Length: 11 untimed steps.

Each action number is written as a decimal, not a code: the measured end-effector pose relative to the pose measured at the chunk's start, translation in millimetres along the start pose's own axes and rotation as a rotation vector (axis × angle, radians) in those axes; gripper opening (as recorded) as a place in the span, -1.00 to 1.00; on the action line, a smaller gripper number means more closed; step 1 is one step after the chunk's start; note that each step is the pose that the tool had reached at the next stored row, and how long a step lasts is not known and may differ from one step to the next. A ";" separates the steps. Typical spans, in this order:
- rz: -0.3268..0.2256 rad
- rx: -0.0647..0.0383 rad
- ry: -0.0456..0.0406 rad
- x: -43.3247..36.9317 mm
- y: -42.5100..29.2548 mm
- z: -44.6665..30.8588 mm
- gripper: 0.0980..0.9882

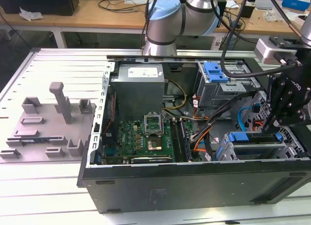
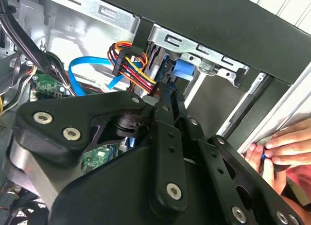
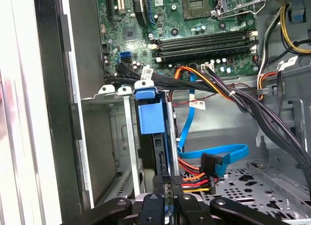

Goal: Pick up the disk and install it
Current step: 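Insert the first disk wire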

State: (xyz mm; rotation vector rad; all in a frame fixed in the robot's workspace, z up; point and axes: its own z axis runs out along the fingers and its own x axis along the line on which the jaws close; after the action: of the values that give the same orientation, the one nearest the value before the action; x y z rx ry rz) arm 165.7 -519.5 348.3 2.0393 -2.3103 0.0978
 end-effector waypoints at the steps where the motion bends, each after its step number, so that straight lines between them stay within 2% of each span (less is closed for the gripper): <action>1: 0.000 0.000 0.0001 0.0 0.0 0.3 -0.84; 11: 0.000 0.000 0.0001 -0.3 -0.1 3.4 -0.84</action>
State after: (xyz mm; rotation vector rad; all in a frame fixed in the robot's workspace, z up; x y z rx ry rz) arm 165.9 -519.5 344.9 2.0392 -2.3104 0.0979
